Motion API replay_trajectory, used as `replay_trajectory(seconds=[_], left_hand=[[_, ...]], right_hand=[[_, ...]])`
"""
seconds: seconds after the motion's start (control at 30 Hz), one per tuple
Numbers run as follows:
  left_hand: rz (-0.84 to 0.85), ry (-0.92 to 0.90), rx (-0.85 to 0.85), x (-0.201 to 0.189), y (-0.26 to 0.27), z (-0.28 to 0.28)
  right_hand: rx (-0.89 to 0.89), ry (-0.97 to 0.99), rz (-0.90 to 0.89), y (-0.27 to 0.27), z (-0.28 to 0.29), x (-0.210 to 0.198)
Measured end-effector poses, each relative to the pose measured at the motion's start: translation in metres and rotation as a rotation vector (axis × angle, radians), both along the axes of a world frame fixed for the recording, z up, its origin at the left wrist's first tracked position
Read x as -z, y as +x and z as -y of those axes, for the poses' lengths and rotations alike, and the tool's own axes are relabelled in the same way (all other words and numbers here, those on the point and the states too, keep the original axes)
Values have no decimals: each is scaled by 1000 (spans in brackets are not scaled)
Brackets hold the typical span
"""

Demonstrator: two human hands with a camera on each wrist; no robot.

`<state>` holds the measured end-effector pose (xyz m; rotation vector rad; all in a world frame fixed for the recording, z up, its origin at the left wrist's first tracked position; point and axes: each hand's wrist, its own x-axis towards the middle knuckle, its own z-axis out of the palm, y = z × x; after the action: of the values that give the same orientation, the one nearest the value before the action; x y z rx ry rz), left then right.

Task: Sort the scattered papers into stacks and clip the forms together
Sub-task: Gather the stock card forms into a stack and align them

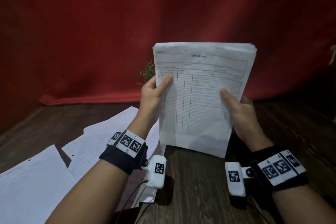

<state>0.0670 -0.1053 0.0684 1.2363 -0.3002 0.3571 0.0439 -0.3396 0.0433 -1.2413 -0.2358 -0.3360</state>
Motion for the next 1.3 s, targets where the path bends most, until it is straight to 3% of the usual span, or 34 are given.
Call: replay_trajectory(seconds=[0.17, 0.27, 0.37, 0.47, 0.57, 0.7, 0.87, 0.93, 1.0, 1.23, 1.3], left_hand=[[-91, 17, 156, 6, 0, -1], [-134, 186, 141, 5, 2, -14], [-129, 528, 42, 2, 8, -46], [-273, 1041, -121, 14, 13, -92], [-380, 1622, -34, 40, 11, -128], [-110, 1909, 345, 58, -15, -119], [593, 2173, 622, 62, -54, -81], [784, 2256, 671, 63, -60, -75], [863, 2348, 699, 61, -57, -70], [973, 2436, 759, 56, -43, -60], [1073, 2441, 725, 57, -42, -62]], right_hand=[[-105, -91, -119, 11, 6, 12], [12, -180, -151, 17, 9, 18], [116, -254, -32, 13, 11, 10], [130, -277, 15, 10, 19, 1], [176, -303, 43, 9, 26, -3], [183, -342, 71, 6, 29, -6], [151, -338, 19, 4, 25, -7], [149, -342, 12, 3, 22, -7], [146, -339, 5, 3, 20, -8], [176, -343, -8, 6, 25, -4], [179, -344, -15, 7, 25, -4]])
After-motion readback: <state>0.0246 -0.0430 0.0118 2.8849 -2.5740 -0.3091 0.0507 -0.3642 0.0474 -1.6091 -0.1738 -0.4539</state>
